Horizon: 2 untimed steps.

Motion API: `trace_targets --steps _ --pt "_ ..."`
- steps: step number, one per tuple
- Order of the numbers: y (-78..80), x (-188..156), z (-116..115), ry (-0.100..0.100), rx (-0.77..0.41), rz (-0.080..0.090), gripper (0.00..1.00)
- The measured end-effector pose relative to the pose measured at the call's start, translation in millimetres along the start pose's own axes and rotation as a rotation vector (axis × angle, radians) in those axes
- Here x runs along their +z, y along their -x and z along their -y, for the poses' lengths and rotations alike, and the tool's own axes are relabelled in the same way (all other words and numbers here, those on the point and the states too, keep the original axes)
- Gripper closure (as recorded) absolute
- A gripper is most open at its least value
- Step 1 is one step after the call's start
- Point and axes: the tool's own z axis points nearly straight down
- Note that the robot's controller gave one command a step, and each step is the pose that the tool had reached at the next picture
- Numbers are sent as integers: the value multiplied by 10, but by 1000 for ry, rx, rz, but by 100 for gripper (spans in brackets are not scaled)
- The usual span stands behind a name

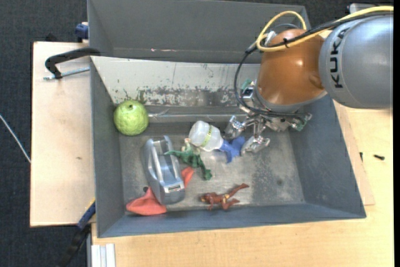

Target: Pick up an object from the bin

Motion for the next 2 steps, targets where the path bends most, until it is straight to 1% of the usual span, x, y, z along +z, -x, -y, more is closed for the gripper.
trace_targets --steps 1,2 --pt "-15 -442 36 12 -6 -6 100" --pt "-12 -591 61 9 -8 -4 100"
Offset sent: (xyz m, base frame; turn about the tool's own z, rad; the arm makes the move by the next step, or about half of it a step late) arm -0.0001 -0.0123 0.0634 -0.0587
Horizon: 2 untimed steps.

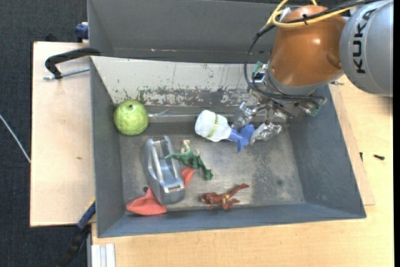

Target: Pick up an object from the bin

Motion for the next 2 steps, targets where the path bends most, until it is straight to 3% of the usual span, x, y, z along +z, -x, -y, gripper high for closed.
trace_targets --steps 1,2 --pt "241 381 -271 2 -15 -1 100" --pt "240 381 -270 2 -14 -1 100"
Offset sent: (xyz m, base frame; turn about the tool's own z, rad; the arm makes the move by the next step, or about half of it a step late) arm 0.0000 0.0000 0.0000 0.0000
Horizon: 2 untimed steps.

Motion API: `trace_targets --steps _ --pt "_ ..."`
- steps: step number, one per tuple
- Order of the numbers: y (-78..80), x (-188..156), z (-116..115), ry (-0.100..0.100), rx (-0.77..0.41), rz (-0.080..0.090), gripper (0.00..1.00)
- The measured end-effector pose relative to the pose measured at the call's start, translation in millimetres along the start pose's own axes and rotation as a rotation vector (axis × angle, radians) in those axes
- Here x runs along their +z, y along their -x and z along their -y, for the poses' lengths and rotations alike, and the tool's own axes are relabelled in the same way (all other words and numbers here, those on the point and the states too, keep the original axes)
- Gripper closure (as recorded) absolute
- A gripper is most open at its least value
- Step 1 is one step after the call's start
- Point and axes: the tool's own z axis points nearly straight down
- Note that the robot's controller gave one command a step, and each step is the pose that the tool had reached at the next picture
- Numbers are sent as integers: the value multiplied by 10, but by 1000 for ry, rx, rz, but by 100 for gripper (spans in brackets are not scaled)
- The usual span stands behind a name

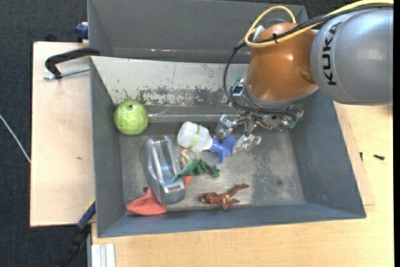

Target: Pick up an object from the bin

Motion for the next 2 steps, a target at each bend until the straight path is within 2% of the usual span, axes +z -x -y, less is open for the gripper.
trace_targets --steps 2 --pt "5 -454 43 -5 -5 3 100"
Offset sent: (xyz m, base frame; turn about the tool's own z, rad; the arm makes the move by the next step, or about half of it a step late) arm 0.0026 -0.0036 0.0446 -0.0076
